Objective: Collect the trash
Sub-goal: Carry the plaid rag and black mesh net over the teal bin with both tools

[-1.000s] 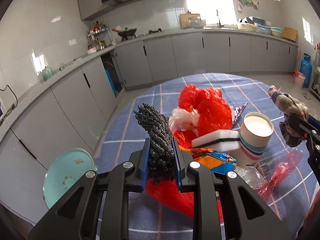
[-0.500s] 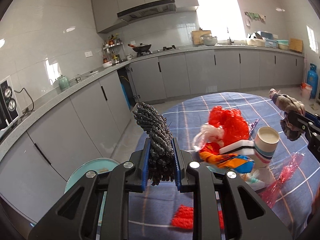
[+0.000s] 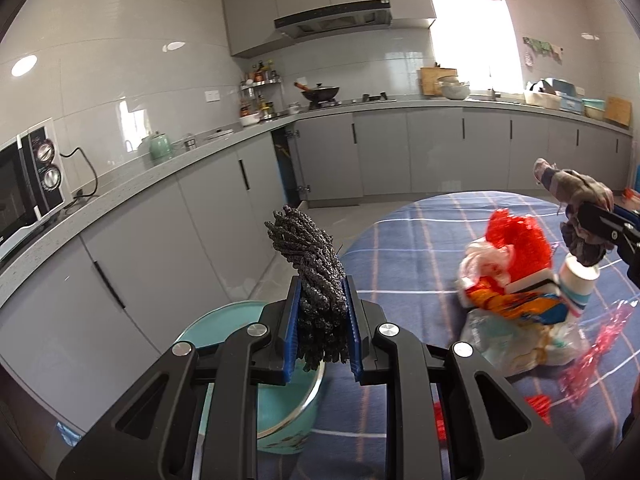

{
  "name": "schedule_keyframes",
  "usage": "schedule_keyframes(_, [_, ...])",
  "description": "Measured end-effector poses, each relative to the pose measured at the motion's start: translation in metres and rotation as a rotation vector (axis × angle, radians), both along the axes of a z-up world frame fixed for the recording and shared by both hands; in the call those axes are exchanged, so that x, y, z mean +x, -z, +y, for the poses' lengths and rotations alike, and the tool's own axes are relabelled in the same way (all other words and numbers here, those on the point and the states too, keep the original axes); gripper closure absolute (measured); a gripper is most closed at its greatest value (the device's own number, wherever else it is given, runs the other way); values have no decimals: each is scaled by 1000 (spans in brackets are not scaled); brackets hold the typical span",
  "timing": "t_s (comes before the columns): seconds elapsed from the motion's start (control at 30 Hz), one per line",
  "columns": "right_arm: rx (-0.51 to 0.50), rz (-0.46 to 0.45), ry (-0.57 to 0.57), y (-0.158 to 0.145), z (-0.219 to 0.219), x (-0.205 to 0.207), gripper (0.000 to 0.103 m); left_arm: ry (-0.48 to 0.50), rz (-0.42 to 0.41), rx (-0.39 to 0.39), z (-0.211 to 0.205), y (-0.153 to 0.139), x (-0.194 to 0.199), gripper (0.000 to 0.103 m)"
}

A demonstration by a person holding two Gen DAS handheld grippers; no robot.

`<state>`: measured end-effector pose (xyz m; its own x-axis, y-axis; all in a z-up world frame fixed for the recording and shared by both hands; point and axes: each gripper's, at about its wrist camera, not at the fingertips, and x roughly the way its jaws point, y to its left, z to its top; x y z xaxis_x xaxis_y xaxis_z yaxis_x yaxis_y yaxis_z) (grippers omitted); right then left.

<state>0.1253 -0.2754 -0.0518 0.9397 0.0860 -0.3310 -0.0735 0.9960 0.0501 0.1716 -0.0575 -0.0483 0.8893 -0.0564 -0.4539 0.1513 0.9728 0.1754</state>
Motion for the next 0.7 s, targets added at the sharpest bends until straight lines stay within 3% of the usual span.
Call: schedule_keyframes(0.7, [-37,34,-159,12,83,55,85,-129,-6,-6,83,7,2,82])
